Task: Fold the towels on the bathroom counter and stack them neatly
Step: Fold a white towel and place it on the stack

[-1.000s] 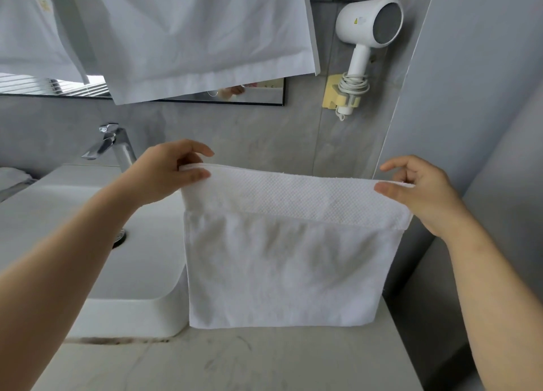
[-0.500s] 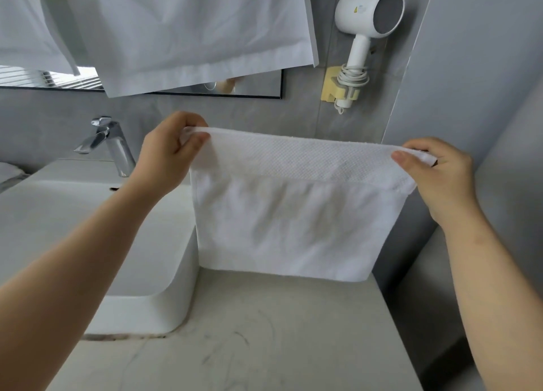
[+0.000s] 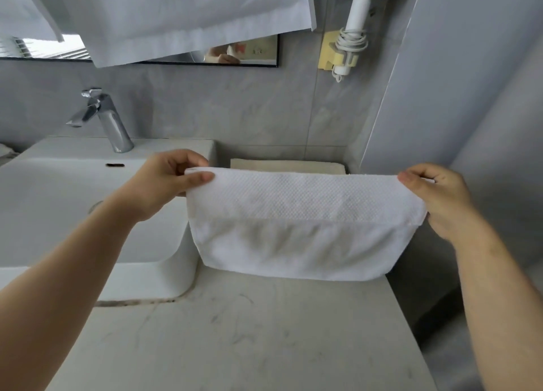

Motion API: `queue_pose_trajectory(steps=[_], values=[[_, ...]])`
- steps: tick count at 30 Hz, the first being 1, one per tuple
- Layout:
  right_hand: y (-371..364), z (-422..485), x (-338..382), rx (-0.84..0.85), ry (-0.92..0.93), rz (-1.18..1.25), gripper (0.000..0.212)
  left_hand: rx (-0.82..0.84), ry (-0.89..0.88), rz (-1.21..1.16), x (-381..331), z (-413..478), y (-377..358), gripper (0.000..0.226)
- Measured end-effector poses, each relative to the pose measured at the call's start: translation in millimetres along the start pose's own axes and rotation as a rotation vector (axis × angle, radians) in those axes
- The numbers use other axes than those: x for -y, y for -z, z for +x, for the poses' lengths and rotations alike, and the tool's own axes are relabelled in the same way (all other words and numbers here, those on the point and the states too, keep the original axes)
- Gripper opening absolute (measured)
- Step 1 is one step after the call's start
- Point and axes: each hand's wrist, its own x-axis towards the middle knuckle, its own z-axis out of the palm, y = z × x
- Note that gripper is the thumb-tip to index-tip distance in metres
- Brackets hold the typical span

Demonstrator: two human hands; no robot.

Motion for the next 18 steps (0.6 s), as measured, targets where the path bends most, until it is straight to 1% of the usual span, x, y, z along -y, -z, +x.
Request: queue_pose_trajectory(steps=[2,4,5,7,9,11,16,18], values=[[-0.3,-13.0,-3.5,-0.010,-0.061,0.014,0.045,0.061,0.029,-0.028,4.4,-8.0,-2.0,0.015],[0.1,-27.8,-7.9,-0.015,-0.097,0.012,0.037,0.148,0.062,-0.044,7.9,-16.9,-3.9,0.004],[1.0,-35.3,-10.7,-0.010,-0.116,0.015,0.032,0.195,0.079,-0.048,10.6,-21.4,-4.6,0.012],[2.1,-49.7,-16.4,0.024,-0.162,0.016,0.022,0.260,0.140,-0.036,19.0,-32.0,-7.2,0.043],[3.8,-62.3,-22.9,0.070,-0.218,0.011,0.022,0.306,0.203,-0.032,25.7,-46.1,-13.4,0.058],[5.4,-74.4,-29.1,0.120,-0.268,0.006,0.026,0.346,0.276,-0.010,30.3,-60.6,-20.0,0.063],[17.3,-110.8,-52.0,0.294,-0.365,-0.004,0.013,0.413,0.424,0.084,40.2,-104.2,-35.9,0.064],[23.6,-128.3,-63.9,0.353,-0.403,-0.016,0.009,0.454,0.477,0.129,41.8,-119.8,-40.7,0.069]])
